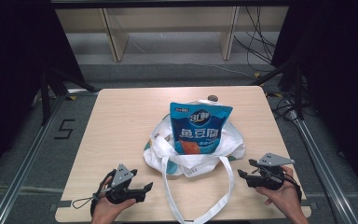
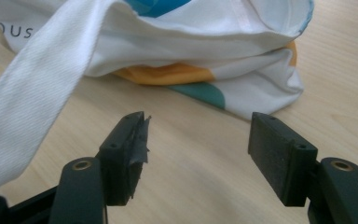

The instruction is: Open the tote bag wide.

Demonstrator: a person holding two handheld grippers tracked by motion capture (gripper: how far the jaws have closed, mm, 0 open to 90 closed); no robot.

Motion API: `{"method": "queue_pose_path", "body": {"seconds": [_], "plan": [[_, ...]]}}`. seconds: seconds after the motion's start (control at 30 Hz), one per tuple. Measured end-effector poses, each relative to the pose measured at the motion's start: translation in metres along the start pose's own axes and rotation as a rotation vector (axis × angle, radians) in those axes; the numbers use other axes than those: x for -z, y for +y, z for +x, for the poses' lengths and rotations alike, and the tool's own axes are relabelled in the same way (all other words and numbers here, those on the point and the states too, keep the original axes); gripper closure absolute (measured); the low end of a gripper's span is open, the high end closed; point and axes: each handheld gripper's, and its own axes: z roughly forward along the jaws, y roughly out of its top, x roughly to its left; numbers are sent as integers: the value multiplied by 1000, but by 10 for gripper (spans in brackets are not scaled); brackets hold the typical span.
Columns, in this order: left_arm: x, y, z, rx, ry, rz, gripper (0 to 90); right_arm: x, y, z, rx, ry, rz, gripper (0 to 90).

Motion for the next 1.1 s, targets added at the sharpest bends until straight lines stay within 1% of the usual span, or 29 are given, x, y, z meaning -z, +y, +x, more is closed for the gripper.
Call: {"method": "queue_pose_path", "body": {"seconds": [0.03, 0.07, 0.1, 0.13, 0.17, 0.2, 0.23, 0.27, 0.3, 0.33, 0.37, 0.4, 0.43, 0.47, 0.5, 0.53, 0.57, 0.6, 0.63, 0.67, 0.73, 0.77, 0.83, 0.9, 0.93, 0.97, 1.0, 1.07, 1.1], "plan": [[-1, -1, -2, 13, -1, -12, 222, 1, -2, 4, -25, 1, -1, 374], [1, -1, -2, 5, -4, -3, 217, 1, -2, 6, -31, 4, 11, 370], [1, -1, -2, -2, -5, -5, 214, 1, -3, 4, 16, 0, 4, 367], [1, -3, -4, 16, -4, -1, 212, 1, -4, 4, 17, 12, 10, 366], [3, -3, -5, 11, 1, 4, 207, 2, -6, 6, 15, -2, 10, 362], [4, -4, -5, 0, -4, 12, 205, 3, -7, 10, -18, 7, 23, 358], [3, -5, -7, 15, -12, -4, 204, 3, -7, 7, 14, 5, 17, 355], [5, -6, -7, -5, -15, 13, 202, 4, -9, 9, 4, 6, 18, 352], [5, -6, -9, 14, -12, 6, 199, 5, -10, 10, 12, 10, 25, 348], [7, -7, -8, -6, -16, 23, 197, 5, -11, 13, -11, 11, 27, 345], [6, -8, -11, 25, -20, 0, 193, 5, -12, 11, 23, 19, 29, 341], [7, -8, -11, 11, -19, 12, 190, 7, -14, 16, -10, 23, 39, 337], [7, -9, -13, 22, -23, 2, 187, 6, -15, 14, 37, 25, 24, 334], [8, -10, -12, -6, -25, 17, 180, 9, -17, 21, -16, 34, 51, 333], [8, -11, -15, 23, -26, 13, 176, 8, -18, 18, 46, 34, 34, 331], [8, -12, -15, 10, -28, 26, 174, 10, -19, 22, 24, 34, 55, 329], [8, -12, -17, 16, -26, 18, 171, 11, -21, 22, 55, 27, 44, 323], [10, -12, -14, -36, -14, 54, 170, 13, -22, 26, 17, 41, 67, 320], [10, -14, -17, 2, -11, 51, 169, 13, -24, 28, 16, 43, 63, 317], [10, -15, -18, 1, -13, 50, 167, 13, -25, 26, 54, 43, 60, 314], [11, -17, -19, -8, 7, 67, 165, 14, -29, 29, 53, 50, 75, 307], [11, -17, -19, 1, 5, 61, 157, 13, -32, 31, 53, 52, 82, 307], [14, -17, -18, -18, 1, 73, 153, 13, -35, 33, 68, 54, 95, 305], [13, -17, -18, -3, 6, 59, 153, 14, -36, 34, 89, 53, 102, 304], [13, -18, -19, 19, 8, 61, 154, 14, -36, 34, 89, 59, 104, 303], [13, -18, -18, 6, 8, 63, 153, 14, -36, 35, 94, 52, 97, 302], [12, -18, -19, 24, 8, 64, 154, 14, -37, 36, 76, 54, 98, 299], [12, -18, -19, 15, 3, 66, 155, 13, -37, 34, 104, 57, 99, 298], [13, -17, -18, -14, 5, 79, 156, 12, -37, 34, 98, 60, 105, 298]]}}
